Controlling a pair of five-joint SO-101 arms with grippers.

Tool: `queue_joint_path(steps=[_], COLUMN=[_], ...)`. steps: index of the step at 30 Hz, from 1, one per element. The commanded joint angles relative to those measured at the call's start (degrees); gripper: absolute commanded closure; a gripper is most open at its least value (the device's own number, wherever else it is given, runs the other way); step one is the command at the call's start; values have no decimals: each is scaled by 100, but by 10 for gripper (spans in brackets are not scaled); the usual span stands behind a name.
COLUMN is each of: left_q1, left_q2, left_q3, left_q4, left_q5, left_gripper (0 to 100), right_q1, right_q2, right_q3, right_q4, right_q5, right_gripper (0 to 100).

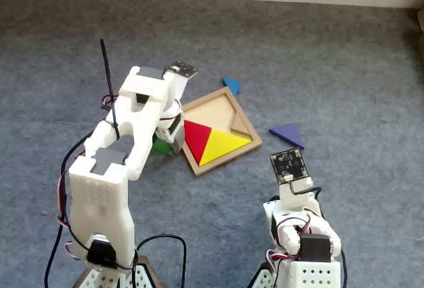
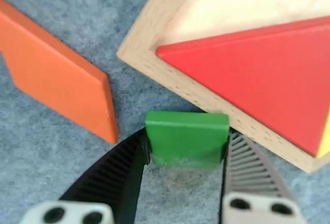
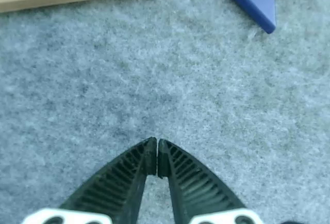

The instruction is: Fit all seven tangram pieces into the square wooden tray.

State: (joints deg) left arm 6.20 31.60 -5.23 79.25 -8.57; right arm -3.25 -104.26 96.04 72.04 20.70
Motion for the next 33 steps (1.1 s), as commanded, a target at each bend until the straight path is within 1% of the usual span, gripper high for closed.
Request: queue_joint_path(steps=[1,6,9,12,16,20,21,25,29,33], left_q1=[136,127,154,233,453,787,892,1209,1341,1402], left_q2=[-40,-154,-514,-989,-1473,-1516,-1516,-1508,-1508,-1393], left_q3=[-110,-127,-84,-84,-84,-136,-145,-92,-92,-163], left_q4=[-9,149,308,554,580,571,519,-149,-800,-1213], left_q5=[-9,-9,-9,-9,-9,9,26,633,967,1310], left_gripper=[829,845,871,870,870,870,870,870,870,870], right_q1=[57,57,57,57,57,57,57,57,57,57], right_q2=[-84,-84,-84,-84,-84,-84,-84,-84,-84,-84], right_q3=[673,673,673,673,673,673,673,673,673,673], right_q4=[22,22,22,22,22,22,22,22,22,22], right_q5=[-18,-18,-18,-18,-18,-18,-18,-18,-18,-18], right_gripper=[971,971,971,971,971,971,971,971,971,971])
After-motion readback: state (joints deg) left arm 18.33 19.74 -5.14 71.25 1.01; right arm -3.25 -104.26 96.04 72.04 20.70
